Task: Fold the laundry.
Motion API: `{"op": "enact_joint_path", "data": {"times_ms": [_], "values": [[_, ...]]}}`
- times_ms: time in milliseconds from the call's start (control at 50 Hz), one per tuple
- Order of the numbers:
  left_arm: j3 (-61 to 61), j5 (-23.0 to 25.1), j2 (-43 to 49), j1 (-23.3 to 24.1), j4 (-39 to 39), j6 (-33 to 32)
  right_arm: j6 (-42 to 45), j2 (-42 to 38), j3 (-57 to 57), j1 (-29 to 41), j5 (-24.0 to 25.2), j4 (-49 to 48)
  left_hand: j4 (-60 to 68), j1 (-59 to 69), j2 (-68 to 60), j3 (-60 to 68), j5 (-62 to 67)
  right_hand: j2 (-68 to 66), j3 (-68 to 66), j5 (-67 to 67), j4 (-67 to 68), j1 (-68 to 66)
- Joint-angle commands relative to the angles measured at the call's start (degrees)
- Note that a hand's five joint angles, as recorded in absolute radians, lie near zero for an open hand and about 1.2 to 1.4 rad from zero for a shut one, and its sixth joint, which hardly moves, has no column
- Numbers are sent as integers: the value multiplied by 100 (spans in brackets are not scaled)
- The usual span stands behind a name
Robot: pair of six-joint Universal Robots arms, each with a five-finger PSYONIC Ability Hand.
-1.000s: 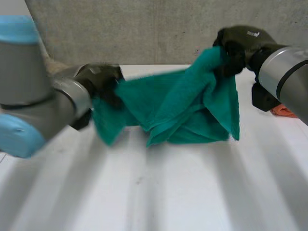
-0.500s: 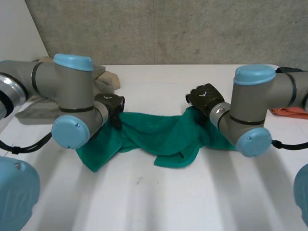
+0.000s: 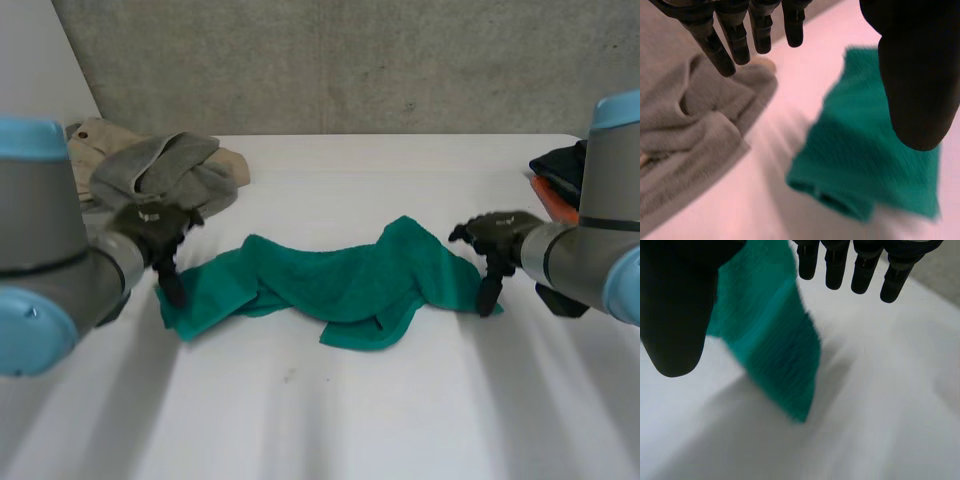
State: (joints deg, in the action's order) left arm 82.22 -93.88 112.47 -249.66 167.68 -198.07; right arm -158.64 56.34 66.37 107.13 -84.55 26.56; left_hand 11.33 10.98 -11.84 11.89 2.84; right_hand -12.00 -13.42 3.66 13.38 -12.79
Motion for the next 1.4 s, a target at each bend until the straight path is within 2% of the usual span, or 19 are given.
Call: {"op": "enact_joint_path", "data": {"times_ms": [20,160,260,320,340,420,540,620,680,720,800,840,900,1040,1120,1240,1400], "values": [[286,-253,635,119,580,-320,-158,-325,262,-26,105,-800,-95,-60,146,-151,-246,-490,-348,324,352,-411],[-119,-464,1374,128,775,-522,-176,-668,403,53,79,-1785,173,207,-122,116,22,-623,-482,458,485,-545],[-277,-456,1375,137,924,-531,-159,-922,359,89,-35,-2269,1987,2022,-1936,1931,1836,-1279,-1137,1113,1141,-1201],[-417,-403,1374,137,1012,-522,-141,-1089,245,124,-184,-2567,4137,4172,-4086,4081,3986,-2855,-2714,2690,2717,-2777],[-548,-342,1401,128,1003,-522,-115,-1142,167,141,-281,-2690,5160,5194,-5109,5103,5009,-4193,-4052,4028,4056,-4115],[-970,-263,1453,93,881,-496,-44,-1213,-106,150,-501,-2892,6864,6899,-6813,6808,6713,-6795,-6654,6630,6657,-6717],[-1954,-34,1682,-3,520,-531,192,-1222,-694,168,-458,-3200,6867,6902,-6816,6811,6716,-6800,-6658,6634,6662,-6721],[-3367,177,2042,-109,318,-540,579,-1467,-1441,229,-247,-3622,6867,6902,-6816,6811,6716,-6800,-6658,6634,6662,-6721],[-4975,344,2402,-197,326,-505,843,-1783,-2512,194,-238,-4210,6867,6902,-6816,6811,6716,-6800,-6658,6634,6662,-6721],[-6158,405,2595,-310,414,-452,870,-1968,-3440,151,-360,-4692,6867,6902,-6816,6811,6716,-6800,-6658,6634,6662,-6721],[-7343,406,2623,-425,923,-31,660,-1951,-4465,54,-694,-5108,6867,6902,-6816,6811,6716,-6800,-6658,6634,6662,-6721],[-7344,362,2605,-417,1099,189,475,-1873,-4589,71,-756,-5108,6867,6902,-6816,6811,6716,-6800,-6658,6634,6662,-6721],[-6923,371,2456,-320,1258,462,167,-1618,-4467,115,-555,-4889,6867,6902,-6816,6811,6716,-6800,-6658,6634,6662,-6721],[-4850,546,2166,-267,1424,462,105,-976,-2991,194,8,-3633,6867,6902,-6816,6811,6716,-6800,-6658,6634,6662,-6721],[-3673,529,2183,-329,1644,217,131,-783,-1798,159,131,-3158,6867,6902,-6816,6811,6716,-6800,-6658,6634,6662,-6721],[-2625,503,2315,-329,1557,-398,175,-878,-627,115,254,-2745,6752,6787,-6701,6696,6601,-6800,-6658,6634,6662,-6721],[-1772,406,2157,-320,890,-838,483,-1011,157,19,342,-2226,4668,4702,-4617,4611,4517,-6800,-6658,6634,6662,-6721]]}}
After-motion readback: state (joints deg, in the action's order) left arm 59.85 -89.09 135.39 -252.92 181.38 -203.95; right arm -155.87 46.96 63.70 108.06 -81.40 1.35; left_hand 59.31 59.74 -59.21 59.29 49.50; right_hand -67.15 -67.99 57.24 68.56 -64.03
